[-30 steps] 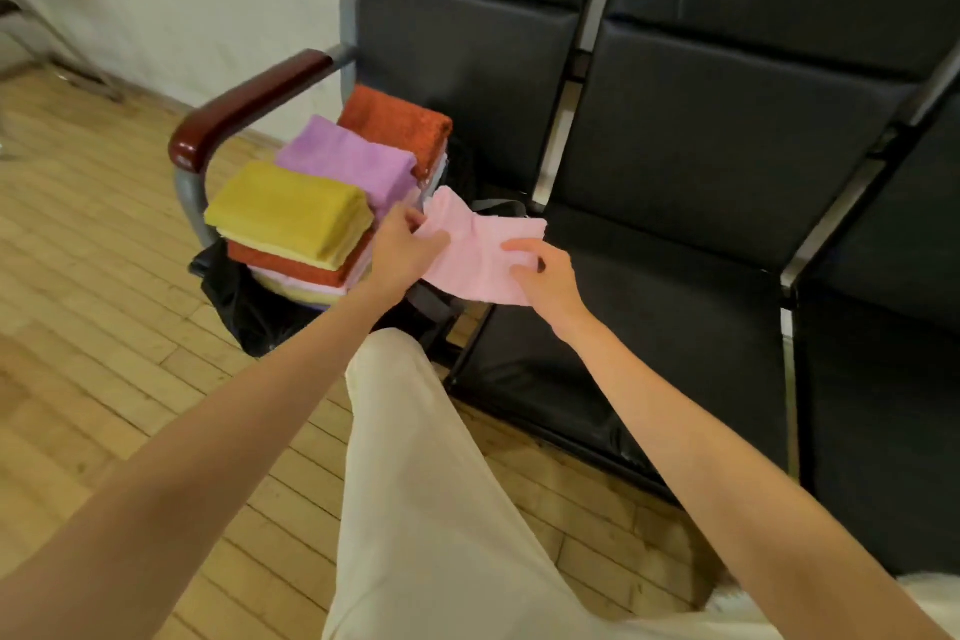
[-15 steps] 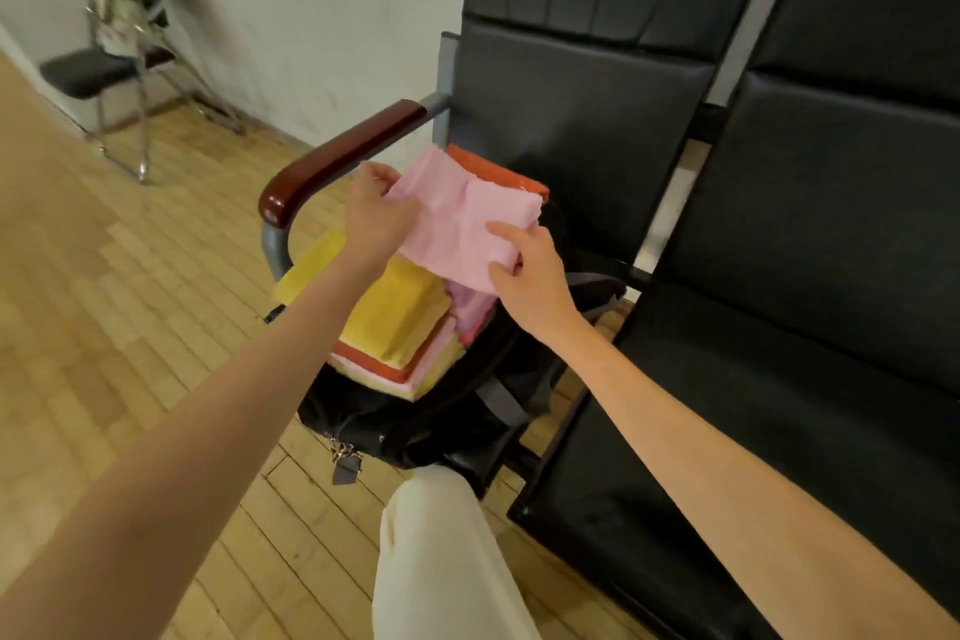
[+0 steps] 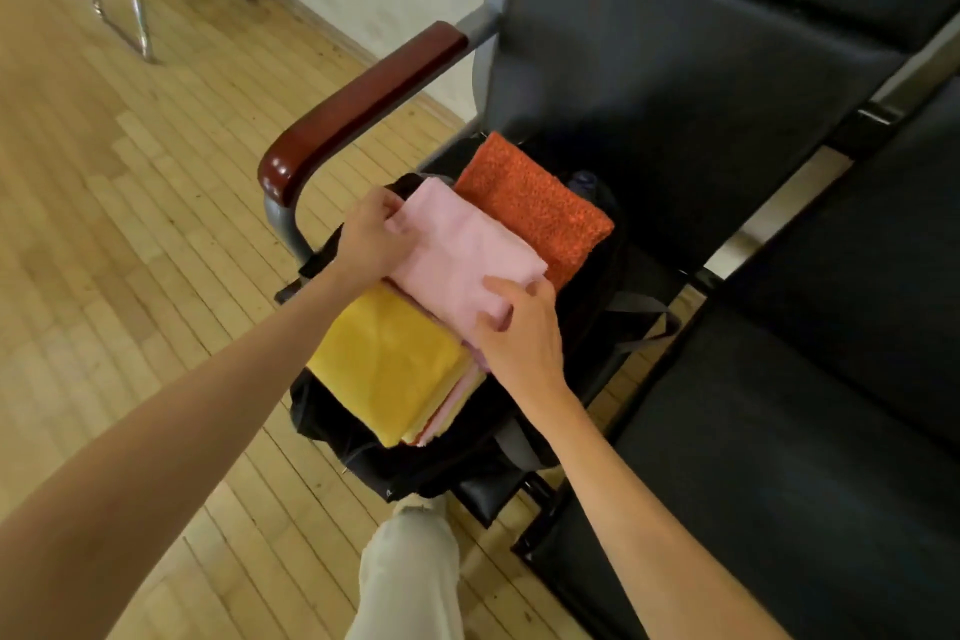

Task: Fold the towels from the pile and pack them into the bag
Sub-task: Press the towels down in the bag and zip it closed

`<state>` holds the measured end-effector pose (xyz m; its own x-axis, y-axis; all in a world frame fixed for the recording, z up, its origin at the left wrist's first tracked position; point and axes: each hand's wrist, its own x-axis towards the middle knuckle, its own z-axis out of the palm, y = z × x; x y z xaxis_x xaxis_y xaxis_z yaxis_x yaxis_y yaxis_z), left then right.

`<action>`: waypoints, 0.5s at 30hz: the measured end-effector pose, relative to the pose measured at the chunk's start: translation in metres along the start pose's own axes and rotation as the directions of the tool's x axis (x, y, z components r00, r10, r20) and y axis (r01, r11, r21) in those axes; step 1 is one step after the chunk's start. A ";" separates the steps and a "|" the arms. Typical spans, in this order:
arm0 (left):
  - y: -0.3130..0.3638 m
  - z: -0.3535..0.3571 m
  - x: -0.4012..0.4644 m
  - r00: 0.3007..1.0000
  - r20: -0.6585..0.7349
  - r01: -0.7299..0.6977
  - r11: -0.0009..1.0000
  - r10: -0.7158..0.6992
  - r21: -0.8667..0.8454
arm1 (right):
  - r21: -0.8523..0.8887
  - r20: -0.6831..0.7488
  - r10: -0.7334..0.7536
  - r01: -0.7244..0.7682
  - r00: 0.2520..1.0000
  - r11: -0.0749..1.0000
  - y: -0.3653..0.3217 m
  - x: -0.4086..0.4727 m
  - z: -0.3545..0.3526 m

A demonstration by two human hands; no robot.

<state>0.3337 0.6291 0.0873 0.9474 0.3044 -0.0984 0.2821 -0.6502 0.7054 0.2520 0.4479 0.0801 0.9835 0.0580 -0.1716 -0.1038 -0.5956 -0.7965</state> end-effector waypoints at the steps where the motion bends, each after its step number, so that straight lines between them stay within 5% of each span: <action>1: 0.000 -0.002 0.000 0.998 0.062 -0.014 0.999 0.011 0.045 | -0.076 -0.011 0.065 -0.065 0.998 0.995 -0.003 0.001 -0.001; 6: -0.001 -0.032 0.009 0.948 0.311 -0.071 0.997 0.067 0.001 | -0.330 -0.122 0.265 -0.291 0.957 0.898 -0.054 0.005 0.004; 15: -0.075 -0.103 0.047 0.942 0.234 0.257 0.966 -0.241 -0.039 | -0.551 -0.135 0.135 -0.188 0.982 0.813 -0.101 0.048 0.081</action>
<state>0.3411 0.7644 0.1021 0.8595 0.2803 -0.4274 0.5102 -0.5221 0.6835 0.2974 0.5758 0.1055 0.9713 -0.1319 -0.1980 -0.1875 -0.9368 -0.2955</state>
